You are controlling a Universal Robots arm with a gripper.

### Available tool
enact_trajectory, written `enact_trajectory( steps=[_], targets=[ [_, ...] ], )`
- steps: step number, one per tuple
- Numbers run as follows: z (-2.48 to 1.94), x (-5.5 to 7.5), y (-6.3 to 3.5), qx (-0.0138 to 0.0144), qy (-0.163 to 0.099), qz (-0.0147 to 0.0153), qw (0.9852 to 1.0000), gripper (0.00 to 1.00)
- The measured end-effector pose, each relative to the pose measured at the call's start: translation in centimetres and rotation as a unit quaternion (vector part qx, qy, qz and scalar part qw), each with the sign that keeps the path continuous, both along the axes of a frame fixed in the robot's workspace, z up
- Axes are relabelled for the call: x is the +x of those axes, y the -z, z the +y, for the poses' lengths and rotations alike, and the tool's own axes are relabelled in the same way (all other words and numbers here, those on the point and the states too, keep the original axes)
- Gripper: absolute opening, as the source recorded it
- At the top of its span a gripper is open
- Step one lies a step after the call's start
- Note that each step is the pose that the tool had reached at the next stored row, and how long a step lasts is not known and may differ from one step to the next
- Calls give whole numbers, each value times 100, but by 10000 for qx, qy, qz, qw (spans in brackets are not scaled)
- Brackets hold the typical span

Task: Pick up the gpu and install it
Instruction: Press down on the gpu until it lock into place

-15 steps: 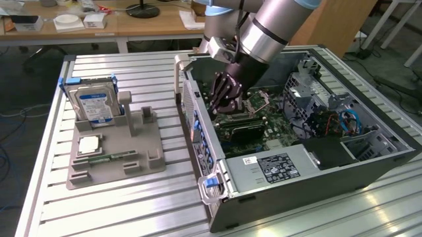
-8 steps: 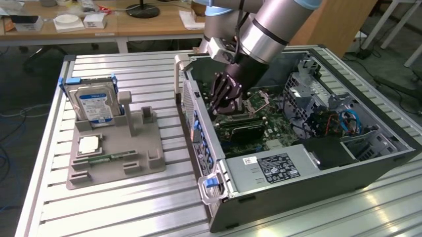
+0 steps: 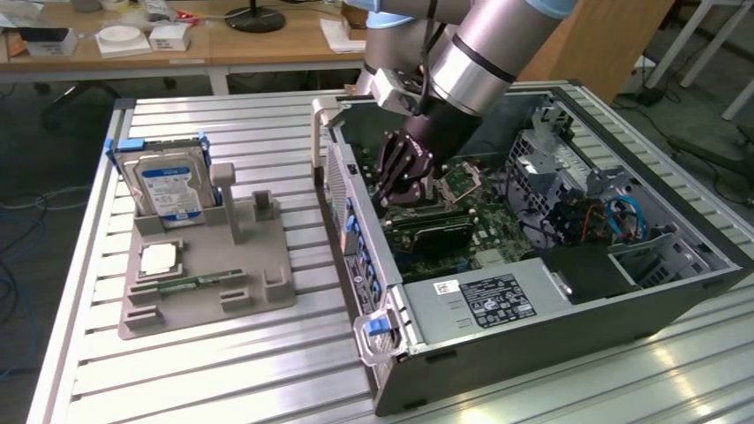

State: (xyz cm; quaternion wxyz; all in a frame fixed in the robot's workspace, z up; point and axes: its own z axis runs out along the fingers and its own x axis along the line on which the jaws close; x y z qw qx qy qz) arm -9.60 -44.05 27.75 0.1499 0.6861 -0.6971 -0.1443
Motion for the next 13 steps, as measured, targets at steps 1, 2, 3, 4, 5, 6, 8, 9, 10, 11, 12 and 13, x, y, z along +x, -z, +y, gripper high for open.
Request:
enact_trajectory(
  steps=[1,2,3,4,5,6,8,9,10,11,12,13],
  targets=[
    [1,6,1,1,-1,5,10000,10],
    [2,14,2,1,1,11,10000,10],
    [5,24,2,1,1,13,10000,10],
    [8,37,2,1,1,14,10000,10],
    [11,47,2,1,0,17,10000,10],
    [12,52,2,2,0,22,10000,10],
    [13,58,2,1,1,49,10000,10],
    [13,60,3,2,1,74,10000,10],
    [13,62,4,1,1,110,9999,10],
    [13,63,5,1,0,149,9999,10],
    [13,63,6,1,1,183,9998,10],
    [13,65,6,1,1,215,9998,10]
  ],
)
